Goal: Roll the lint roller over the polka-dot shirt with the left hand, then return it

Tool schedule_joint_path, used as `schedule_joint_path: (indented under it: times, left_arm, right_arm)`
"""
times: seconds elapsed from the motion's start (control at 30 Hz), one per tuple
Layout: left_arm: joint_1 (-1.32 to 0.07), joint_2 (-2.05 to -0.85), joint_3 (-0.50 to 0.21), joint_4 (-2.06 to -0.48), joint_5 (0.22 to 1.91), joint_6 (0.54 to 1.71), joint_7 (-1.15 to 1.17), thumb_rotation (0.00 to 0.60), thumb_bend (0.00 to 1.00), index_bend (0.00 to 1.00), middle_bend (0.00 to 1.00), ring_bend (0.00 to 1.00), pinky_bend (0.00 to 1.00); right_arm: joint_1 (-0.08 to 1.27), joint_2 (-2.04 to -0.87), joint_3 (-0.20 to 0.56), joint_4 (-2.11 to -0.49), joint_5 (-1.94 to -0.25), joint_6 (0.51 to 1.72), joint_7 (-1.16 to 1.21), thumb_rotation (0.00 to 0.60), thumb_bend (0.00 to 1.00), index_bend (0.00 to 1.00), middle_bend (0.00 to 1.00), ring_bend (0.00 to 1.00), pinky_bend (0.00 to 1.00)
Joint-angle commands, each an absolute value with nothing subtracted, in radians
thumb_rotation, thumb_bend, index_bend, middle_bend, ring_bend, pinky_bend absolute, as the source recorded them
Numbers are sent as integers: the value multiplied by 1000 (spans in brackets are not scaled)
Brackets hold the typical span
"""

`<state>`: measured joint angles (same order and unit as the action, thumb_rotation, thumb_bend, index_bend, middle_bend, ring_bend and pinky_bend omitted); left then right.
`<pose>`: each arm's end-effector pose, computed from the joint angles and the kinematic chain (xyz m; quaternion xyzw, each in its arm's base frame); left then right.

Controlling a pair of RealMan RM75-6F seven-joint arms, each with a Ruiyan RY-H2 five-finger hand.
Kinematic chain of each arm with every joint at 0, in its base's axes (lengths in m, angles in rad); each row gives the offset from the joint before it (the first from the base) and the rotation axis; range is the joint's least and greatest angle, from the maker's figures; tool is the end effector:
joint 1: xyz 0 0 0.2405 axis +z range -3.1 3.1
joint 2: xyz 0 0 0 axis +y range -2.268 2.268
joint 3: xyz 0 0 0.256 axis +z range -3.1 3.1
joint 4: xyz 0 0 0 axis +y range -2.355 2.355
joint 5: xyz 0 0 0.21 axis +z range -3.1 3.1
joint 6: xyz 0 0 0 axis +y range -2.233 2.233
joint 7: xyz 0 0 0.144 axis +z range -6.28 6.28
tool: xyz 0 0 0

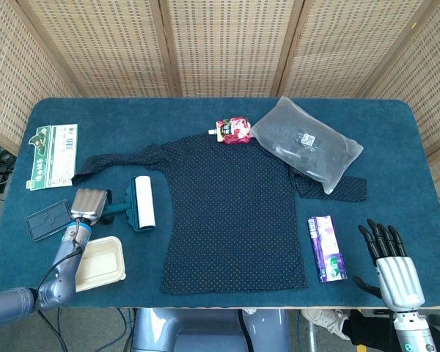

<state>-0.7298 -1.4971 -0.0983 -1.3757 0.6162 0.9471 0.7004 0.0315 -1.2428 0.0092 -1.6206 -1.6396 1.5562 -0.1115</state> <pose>-0.2541 0.3531 0.0091 -0.7060 -0.4137 -0.1492 0.5551 -0.2859 -0.1547 0.1176 0.6130 -0.3693 0.4165 0.5607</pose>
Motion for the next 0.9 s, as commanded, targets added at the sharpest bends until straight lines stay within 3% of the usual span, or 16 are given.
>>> schedule_joint_path:
  times: [0.03, 0.23, 0.4, 0.5, 0.63, 0.9]
  left_arm:
    - [-730, -1515, -94, -1356, 614, 946, 695, 600, 282, 432, 901, 720, 653]
    - [-730, -1550, -78, -1323, 626, 960, 709, 600, 294, 461, 902, 720, 653]
    - [-729, -1558, -72, -1329, 664, 1012, 731, 600, 541, 723, 901, 720, 653]
    - [-729, -1540, -73, -1352, 707, 1045, 735, 600, 571, 830, 901, 720, 653]
    - [-740, -1479, -78, -1412, 760, 1061, 752, 600, 570, 859, 901, 720, 653]
    - [-794, -1359, -76, -1474, 846, 918, 707, 600, 546, 878, 901, 720, 653]
  right_arm:
    - [31, -1241, 9, -1621, -1641, 1559, -110, 600, 94, 0, 0, 0, 0]
    - [28, -1233, 13, -1629, -1641, 1570, -103, 600, 94, 0, 0, 0, 0]
    - [25, -1225, 16, -1635, -1645, 1582, -90, 600, 93, 0, 0, 0, 0]
    - [25, -1223, 16, -1635, -1645, 1583, -86, 600, 93, 0, 0, 0, 0]
    - [25, -1221, 16, -1636, -1645, 1583, -83, 600, 94, 0, 0, 0, 0]
    - [28, -1217, 25, -1627, -1619, 1570, -68, 600, 93, 0, 0, 0, 0]
